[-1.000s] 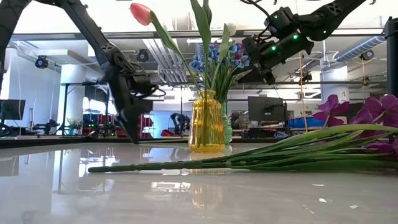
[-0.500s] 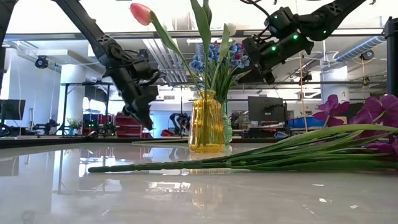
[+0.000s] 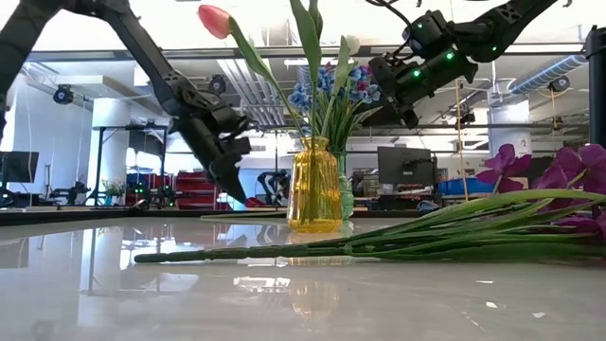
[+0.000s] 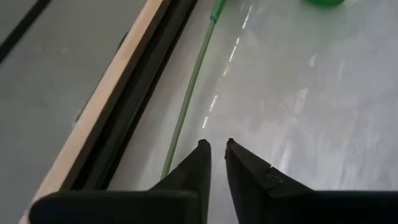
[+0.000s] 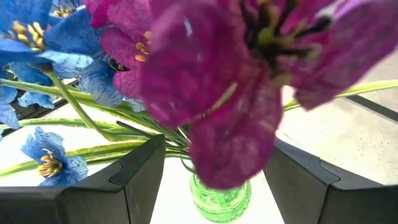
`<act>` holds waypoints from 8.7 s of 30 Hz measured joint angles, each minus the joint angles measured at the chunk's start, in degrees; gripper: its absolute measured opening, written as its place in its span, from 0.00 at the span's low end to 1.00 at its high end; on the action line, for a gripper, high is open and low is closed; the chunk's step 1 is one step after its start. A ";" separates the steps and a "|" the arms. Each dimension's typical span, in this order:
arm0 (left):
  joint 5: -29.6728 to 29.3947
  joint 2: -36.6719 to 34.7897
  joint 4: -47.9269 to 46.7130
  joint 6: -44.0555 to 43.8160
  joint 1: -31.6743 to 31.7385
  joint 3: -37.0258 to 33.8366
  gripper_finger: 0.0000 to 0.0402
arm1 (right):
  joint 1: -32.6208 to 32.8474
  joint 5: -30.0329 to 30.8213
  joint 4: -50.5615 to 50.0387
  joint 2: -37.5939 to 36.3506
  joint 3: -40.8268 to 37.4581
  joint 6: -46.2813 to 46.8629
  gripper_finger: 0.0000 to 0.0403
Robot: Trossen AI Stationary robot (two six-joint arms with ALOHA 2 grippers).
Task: Sort flowers into vase by color
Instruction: Put the white flower into the yellow vase
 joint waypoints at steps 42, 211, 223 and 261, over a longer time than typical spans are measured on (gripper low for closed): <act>1.63 14.30 -27.57 7.11 -0.04 22.80 0.00 | -0.11 3.04 -0.26 0.00 0.02 0.00 0.62; -19.45 14.78 -22.61 -16.88 -2.44 21.74 0.33 | -0.11 8.40 4.08 -14.29 0.02 0.84 0.62; -19.20 14.57 -21.31 -18.85 -2.00 20.82 0.01 | -0.11 9.09 4.09 -14.29 0.02 -0.34 0.62; 6.48 -29.93 1.69 -27.71 -3.98 21.71 0.00 | -0.11 8.96 7.98 -14.34 0.02 -2.27 0.62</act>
